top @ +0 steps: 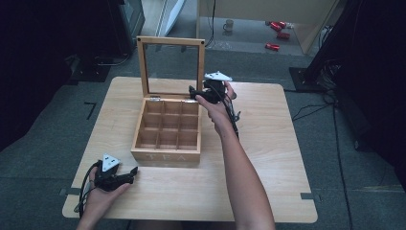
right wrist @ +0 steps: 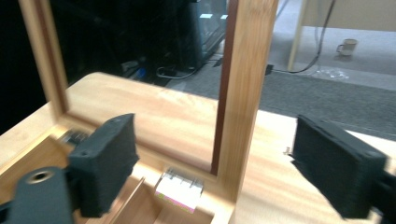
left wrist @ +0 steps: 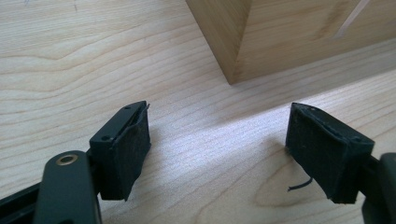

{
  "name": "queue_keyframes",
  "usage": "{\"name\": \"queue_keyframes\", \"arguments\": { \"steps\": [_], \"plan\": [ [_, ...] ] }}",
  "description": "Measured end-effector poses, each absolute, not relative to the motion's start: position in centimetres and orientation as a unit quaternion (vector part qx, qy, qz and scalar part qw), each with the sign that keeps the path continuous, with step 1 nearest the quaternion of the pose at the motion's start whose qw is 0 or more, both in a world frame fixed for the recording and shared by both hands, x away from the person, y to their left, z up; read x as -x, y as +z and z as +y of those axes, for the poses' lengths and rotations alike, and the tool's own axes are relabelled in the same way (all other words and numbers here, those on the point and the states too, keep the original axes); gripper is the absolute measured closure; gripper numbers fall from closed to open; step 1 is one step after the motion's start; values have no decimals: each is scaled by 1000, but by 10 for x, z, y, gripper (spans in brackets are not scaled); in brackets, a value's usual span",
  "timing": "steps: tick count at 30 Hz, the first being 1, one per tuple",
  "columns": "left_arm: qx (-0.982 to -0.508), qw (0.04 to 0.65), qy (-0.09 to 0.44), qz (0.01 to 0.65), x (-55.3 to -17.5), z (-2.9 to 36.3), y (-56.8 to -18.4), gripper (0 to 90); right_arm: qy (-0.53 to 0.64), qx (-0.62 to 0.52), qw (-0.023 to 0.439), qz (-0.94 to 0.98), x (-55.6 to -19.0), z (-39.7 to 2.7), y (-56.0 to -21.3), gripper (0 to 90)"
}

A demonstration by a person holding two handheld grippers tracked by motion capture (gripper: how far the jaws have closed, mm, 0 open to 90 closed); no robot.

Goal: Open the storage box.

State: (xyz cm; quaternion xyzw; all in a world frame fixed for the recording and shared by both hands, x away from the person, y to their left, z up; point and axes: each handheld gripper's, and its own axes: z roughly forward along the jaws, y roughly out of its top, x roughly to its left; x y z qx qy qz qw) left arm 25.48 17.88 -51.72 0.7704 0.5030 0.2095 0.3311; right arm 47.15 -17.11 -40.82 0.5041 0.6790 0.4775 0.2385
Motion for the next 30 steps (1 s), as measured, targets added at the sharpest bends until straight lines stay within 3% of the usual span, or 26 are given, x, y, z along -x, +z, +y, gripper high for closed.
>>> {"name": "queue_keyframes", "arguments": {
  "steps": [14,30],
  "plan": [
    [-777,319,213,500,-253,177,-518,145,455,-498,238,699,-409,-215,-424,82],
    [-777,318,213,500,-253,177,-518,134,432,-503,250,706,-351,-262,-449,80]
  ]
}}
